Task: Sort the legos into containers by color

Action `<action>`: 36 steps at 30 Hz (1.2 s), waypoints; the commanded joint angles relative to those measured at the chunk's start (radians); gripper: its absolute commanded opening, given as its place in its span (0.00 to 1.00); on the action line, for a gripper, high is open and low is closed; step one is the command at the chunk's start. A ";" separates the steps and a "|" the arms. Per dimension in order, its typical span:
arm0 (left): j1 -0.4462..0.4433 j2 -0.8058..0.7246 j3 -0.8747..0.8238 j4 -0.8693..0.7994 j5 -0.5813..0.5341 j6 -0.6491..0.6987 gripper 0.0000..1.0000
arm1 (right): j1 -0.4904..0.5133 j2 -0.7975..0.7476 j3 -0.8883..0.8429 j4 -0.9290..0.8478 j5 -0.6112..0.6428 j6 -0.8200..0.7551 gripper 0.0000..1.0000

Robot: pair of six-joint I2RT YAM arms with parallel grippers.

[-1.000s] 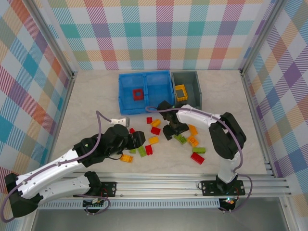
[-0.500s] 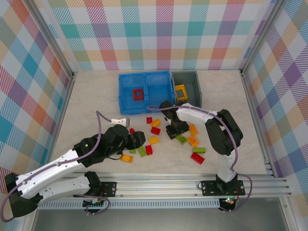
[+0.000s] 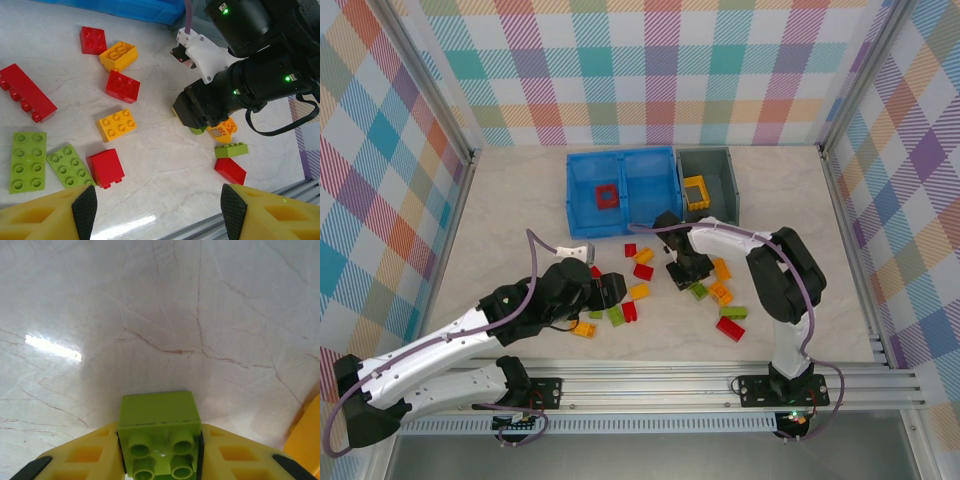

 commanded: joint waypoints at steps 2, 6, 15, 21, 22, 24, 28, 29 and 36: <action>-0.012 -0.022 0.029 0.031 -0.027 0.012 0.69 | -0.004 -0.126 0.008 0.021 0.001 0.052 0.30; -0.012 -0.012 0.104 -0.023 -0.126 0.042 0.70 | -0.003 -0.181 0.106 0.024 -0.029 0.100 0.28; 0.072 0.172 0.318 -0.071 -0.187 0.160 0.72 | -0.023 0.091 0.519 0.006 0.006 0.224 0.28; 0.133 0.264 0.415 -0.050 -0.137 0.200 0.72 | -0.070 0.328 0.807 -0.099 0.017 0.295 0.27; 0.134 0.275 0.422 -0.051 -0.135 0.202 0.72 | -0.075 0.355 0.833 -0.104 0.014 0.297 0.28; 0.132 0.289 0.432 -0.061 -0.130 0.203 0.72 | -0.083 0.401 0.881 -0.111 0.001 0.295 0.29; 0.133 0.306 0.425 -0.113 -0.140 0.176 0.70 | -0.088 0.489 0.987 -0.171 -0.013 0.291 0.33; 0.133 0.309 0.422 -0.136 -0.147 0.168 0.70 | -0.087 0.499 0.998 -0.180 -0.015 0.293 0.36; 0.134 0.315 0.370 -0.255 -0.170 0.103 0.68 | -0.084 0.455 0.989 -0.176 -0.029 0.301 0.51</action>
